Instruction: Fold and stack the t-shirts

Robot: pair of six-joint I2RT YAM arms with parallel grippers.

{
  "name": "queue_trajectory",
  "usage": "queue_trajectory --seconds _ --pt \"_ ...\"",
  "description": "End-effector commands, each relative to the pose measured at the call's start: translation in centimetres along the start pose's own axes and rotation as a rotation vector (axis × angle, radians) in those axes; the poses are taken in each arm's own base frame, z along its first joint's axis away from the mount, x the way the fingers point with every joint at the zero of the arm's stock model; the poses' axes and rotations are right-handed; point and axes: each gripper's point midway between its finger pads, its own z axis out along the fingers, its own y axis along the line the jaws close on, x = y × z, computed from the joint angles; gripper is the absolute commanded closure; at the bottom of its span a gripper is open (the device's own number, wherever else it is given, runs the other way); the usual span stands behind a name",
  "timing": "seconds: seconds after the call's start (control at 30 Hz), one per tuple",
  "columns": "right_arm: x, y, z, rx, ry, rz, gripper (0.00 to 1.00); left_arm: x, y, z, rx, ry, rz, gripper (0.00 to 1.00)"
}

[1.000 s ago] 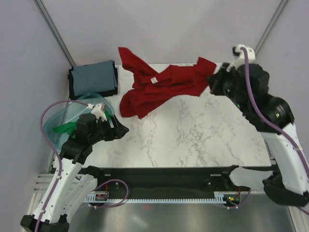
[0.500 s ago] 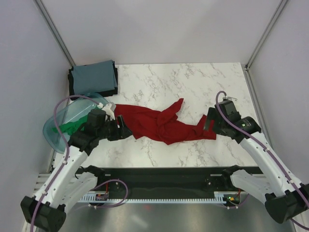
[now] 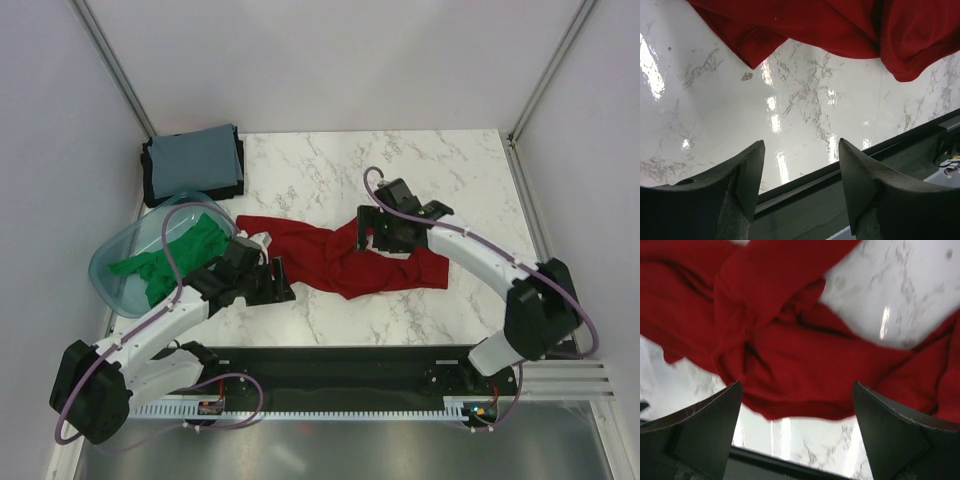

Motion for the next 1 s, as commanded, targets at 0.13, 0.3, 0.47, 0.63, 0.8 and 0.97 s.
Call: queue_trajectory --seconds 0.13,0.3,0.47,0.63,0.8,0.97 --pt "-7.9 -2.9 6.6 0.027 -0.056 0.113 0.05 -1.5 -0.8 -2.5 0.034 -0.123 -0.028 0.32" --pt "-9.6 -4.5 11.1 -0.014 -0.008 0.157 0.11 -3.5 -1.2 -7.4 0.004 -0.229 0.030 0.31" --pt "-10.3 -4.1 13.9 -0.083 0.029 0.175 0.18 -3.8 -0.7 -9.7 -0.004 -0.302 0.040 0.28" --pt "-8.8 -3.6 15.3 -0.127 0.066 0.207 0.40 -4.3 0.1 -9.8 -0.042 -0.344 0.020 0.27" --pt "-7.2 -4.0 15.5 -0.127 0.089 0.221 0.78 -4.3 0.4 -9.3 -0.064 -0.327 0.018 0.27" --pt "-11.9 -2.4 11.1 -0.119 -0.028 0.153 1.00 -4.5 0.7 -9.1 -0.079 -0.339 0.010 0.28"
